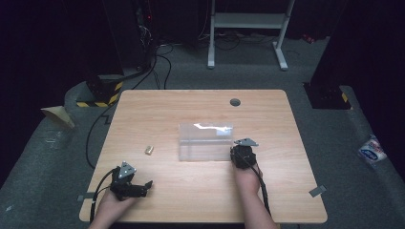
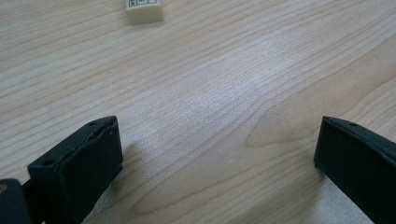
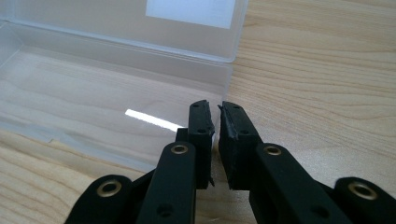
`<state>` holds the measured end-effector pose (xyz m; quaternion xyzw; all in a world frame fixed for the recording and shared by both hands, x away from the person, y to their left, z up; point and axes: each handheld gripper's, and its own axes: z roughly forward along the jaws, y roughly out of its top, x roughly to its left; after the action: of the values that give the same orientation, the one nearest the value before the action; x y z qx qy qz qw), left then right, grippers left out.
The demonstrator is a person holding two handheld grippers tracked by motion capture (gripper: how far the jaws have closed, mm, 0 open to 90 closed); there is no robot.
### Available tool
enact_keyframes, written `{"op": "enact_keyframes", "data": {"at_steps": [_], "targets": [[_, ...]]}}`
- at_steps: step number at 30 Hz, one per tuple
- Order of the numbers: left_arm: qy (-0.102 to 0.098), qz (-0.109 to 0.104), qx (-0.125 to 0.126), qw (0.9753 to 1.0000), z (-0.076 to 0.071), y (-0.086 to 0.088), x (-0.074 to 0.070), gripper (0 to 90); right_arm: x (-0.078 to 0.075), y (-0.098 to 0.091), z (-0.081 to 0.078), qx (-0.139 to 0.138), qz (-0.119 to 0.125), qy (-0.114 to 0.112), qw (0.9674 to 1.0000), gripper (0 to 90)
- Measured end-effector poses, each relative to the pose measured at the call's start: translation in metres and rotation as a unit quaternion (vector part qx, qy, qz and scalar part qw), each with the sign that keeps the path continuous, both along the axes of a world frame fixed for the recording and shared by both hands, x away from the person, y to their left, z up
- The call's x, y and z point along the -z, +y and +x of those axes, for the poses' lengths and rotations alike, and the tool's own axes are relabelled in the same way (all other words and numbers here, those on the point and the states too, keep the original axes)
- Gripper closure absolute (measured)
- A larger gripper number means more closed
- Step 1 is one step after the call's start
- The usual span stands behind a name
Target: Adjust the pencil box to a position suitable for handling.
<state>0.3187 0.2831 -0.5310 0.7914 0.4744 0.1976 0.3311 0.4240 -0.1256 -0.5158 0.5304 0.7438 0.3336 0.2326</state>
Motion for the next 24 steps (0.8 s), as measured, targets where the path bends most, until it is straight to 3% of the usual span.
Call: {"op": "enact_keyframes", "data": {"at_steps": [17, 24], "targets": [[0.000, 0.000, 0.000, 1.0000, 0.000, 0.000, 0.000, 1.2, -0.008, -0.003, -0.005, 0.000, 0.006, -0.015, 0.9999, 77.4], [0.000, 0.001, 0.001, 1.0000, 0.000, 0.000, 0.000, 1.2, -0.015, -0.007, -0.011, -0.007, 0.009, -0.030, 0.9995, 69.8]]}}
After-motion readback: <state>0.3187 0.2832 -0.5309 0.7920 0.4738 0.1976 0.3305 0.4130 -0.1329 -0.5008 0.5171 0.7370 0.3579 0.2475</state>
